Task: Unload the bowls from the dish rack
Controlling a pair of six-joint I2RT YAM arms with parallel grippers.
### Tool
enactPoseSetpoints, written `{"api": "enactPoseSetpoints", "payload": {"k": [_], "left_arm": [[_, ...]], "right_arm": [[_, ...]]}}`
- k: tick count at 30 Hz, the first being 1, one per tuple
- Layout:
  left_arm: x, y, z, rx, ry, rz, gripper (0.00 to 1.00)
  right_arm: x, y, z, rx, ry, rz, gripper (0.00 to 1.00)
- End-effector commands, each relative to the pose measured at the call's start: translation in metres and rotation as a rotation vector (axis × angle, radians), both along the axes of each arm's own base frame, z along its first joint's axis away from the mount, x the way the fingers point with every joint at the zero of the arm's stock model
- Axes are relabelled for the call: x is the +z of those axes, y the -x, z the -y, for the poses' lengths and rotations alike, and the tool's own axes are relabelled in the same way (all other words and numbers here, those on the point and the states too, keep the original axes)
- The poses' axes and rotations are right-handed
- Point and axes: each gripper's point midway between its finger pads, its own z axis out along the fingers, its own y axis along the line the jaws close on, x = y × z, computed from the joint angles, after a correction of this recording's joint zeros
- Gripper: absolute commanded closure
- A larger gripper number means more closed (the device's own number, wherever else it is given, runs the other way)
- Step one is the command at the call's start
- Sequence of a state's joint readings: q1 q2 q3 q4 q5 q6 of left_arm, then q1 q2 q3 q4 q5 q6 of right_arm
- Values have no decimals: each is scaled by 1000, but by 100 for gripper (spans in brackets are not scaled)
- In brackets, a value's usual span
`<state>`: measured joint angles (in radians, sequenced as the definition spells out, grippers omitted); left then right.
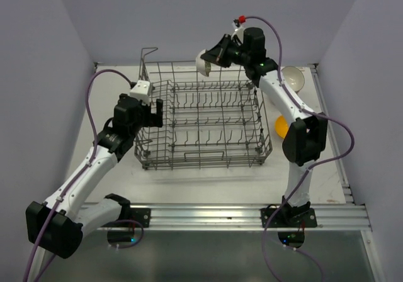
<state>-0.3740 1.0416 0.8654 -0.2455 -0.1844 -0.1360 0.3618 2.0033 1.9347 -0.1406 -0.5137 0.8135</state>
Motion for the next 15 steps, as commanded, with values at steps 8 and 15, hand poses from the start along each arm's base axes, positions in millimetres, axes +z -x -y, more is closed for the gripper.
{"api": "enactPoseSetpoints", "payload": {"k": [8,15], "left_arm": [[12,-4,1,-1,-8,30,0],[19,-3,-1,5,-4,49,0]], "right_arm": [[52,52,64,-35,184,157,100],[41,88,151,-261,448,178,100]]}}
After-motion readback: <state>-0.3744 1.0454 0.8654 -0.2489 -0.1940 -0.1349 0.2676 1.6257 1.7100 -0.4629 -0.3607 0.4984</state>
